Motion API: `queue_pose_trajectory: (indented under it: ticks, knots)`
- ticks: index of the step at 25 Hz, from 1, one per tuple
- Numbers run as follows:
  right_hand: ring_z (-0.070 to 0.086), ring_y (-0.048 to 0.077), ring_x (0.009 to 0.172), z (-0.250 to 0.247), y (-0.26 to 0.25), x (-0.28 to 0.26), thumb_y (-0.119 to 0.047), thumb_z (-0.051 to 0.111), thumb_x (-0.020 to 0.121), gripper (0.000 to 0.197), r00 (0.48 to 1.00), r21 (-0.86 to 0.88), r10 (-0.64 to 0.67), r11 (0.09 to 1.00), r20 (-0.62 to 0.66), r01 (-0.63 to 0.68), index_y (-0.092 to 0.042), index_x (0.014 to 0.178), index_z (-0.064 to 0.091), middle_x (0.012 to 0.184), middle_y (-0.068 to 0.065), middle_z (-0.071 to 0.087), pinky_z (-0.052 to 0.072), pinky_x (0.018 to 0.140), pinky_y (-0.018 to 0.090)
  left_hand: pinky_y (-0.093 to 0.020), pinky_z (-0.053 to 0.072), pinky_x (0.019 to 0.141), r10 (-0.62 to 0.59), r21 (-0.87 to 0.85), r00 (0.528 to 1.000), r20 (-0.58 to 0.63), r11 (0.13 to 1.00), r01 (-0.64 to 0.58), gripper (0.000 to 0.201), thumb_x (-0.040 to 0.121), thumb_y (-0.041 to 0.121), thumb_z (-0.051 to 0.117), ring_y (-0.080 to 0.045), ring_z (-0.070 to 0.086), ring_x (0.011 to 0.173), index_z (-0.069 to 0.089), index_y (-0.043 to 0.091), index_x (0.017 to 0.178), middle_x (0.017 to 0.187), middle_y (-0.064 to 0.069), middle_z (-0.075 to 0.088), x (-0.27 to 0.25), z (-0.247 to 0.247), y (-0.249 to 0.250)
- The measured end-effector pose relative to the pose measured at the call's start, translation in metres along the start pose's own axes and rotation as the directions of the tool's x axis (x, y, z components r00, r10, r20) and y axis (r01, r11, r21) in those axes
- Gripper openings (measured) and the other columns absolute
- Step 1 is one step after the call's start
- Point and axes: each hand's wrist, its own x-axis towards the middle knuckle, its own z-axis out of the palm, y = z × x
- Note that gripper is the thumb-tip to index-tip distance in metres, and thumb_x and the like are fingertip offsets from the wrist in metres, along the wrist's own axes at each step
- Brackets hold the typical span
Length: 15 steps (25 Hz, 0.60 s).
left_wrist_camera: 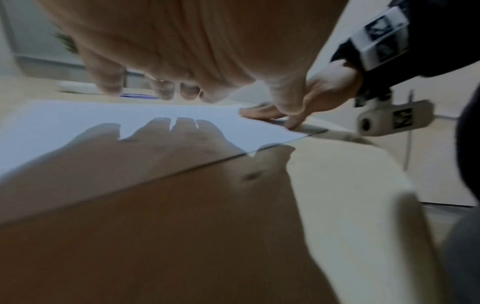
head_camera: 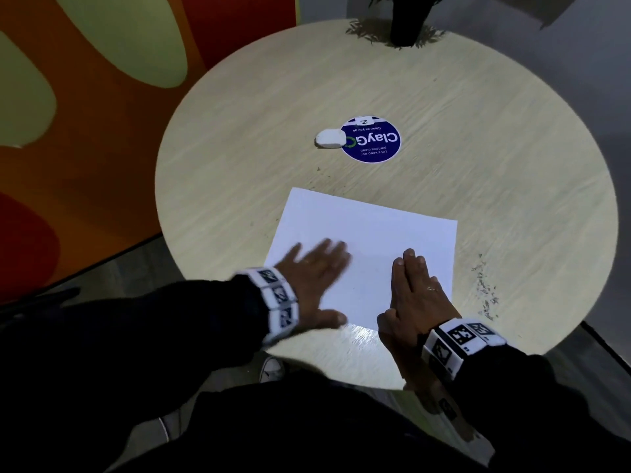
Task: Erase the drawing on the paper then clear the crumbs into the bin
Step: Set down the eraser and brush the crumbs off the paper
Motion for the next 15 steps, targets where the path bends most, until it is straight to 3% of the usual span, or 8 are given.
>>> queue_pose_trajectory:
  ticks: [2,4,7,9,10,11,13,15]
  knots:
    - [-0.014,0.028,0.146,-0.001,0.0,0.0,-0.037,0.022,0.07,0.09,0.999,-0.019,0.008,1.0,0.033,-0.007,-0.008,0.15,-0.01,0.156,0.012,-0.022,0.008,0.117,0.041,-0.045,-0.014,0.112,0.164,0.001,0.986,0.038,0.986,-0.164,0.094,0.084,0.078,0.023,-0.012,-0.029,0.14,-0.018,0.024,0.15,0.148,0.008,-0.034,0.01,0.004,0.035]
    - [-0.015,0.028,0.145,-0.002,0.001,0.0,-0.039,0.022,0.075,0.088,0.999,-0.04,0.006,0.999,0.047,-0.004,-0.008,0.149,-0.012,0.155,0.011,-0.024,0.007,0.117,0.042,-0.044,-0.019,0.11,0.193,0.021,0.979,0.068,0.981,-0.195,0.093,0.085,0.077,0.024,-0.012,-0.031,0.139,-0.017,0.025,0.15,0.149,0.009,-0.033,0.011,0.011,0.04]
    - [-0.014,0.028,0.145,-0.003,0.002,0.0,-0.037,0.02,0.073,0.087,0.998,-0.044,0.012,0.999,0.054,-0.009,-0.009,0.149,-0.011,0.156,0.011,-0.023,0.008,0.117,0.042,-0.05,-0.011,0.116,-0.019,0.049,0.999,0.039,0.999,0.018,0.101,0.076,0.084,0.012,-0.014,-0.031,0.139,-0.024,0.023,0.148,0.147,0.006,-0.036,0.001,0.012,-0.012]
    - [-0.015,0.027,0.145,-0.003,0.0,-0.001,-0.036,0.019,0.071,0.088,0.999,-0.024,0.017,1.0,0.05,-0.016,-0.009,0.15,-0.011,0.156,0.01,-0.023,0.007,0.117,0.042,-0.053,-0.007,0.116,-0.23,0.051,0.972,0.039,0.972,0.228,0.109,0.067,0.088,0.005,-0.015,-0.027,0.142,-0.026,0.02,0.147,0.147,0.004,-0.037,-0.006,0.005,-0.052]
    - [-0.015,0.027,0.145,-0.002,-0.001,-0.001,-0.035,0.019,0.071,0.088,0.999,-0.014,0.019,1.0,0.048,-0.018,-0.009,0.15,-0.011,0.156,0.01,-0.024,0.006,0.117,0.042,-0.053,-0.007,0.116,-0.27,0.041,0.962,0.048,0.963,0.268,0.109,0.067,0.088,0.005,-0.014,-0.028,0.141,-0.026,0.019,0.146,0.148,0.004,-0.036,-0.009,0.001,-0.06]
    - [-0.016,0.027,0.145,-0.003,-0.001,0.0,-0.035,0.019,0.071,0.088,0.999,-0.006,0.02,1.0,0.047,-0.02,-0.009,0.15,-0.011,0.156,0.01,-0.024,0.005,0.117,0.042,-0.053,-0.006,0.116,-0.238,0.021,0.97,0.04,0.971,0.237,0.109,0.069,0.089,0.006,-0.013,-0.03,0.139,-0.028,0.019,0.145,0.148,0.003,-0.035,-0.008,-0.002,-0.058]
    - [-0.017,0.027,0.145,-0.002,-0.001,0.0,-0.036,0.019,0.071,0.088,0.998,-0.013,0.02,1.0,0.057,-0.019,-0.009,0.15,-0.011,0.155,0.01,-0.025,0.005,0.118,0.042,-0.052,-0.009,0.116,-0.018,-0.007,1.0,-0.014,1.0,0.018,0.103,0.075,0.087,0.012,-0.014,-0.031,0.138,-0.029,0.022,0.144,0.15,0.003,-0.034,0.0,-0.003,-0.025]
    - [-0.018,0.026,0.145,-0.004,0.001,0.0,-0.038,0.016,0.071,0.089,0.997,-0.029,0.023,0.999,0.08,-0.02,-0.01,0.149,-0.014,0.155,0.009,-0.027,0.005,0.118,0.041,-0.048,-0.016,0.112,0.217,-0.025,0.976,0.023,0.976,-0.217,0.099,0.081,0.082,0.022,-0.014,-0.029,0.14,-0.022,0.024,0.148,0.151,0.006,-0.031,0.011,0.005,0.02]
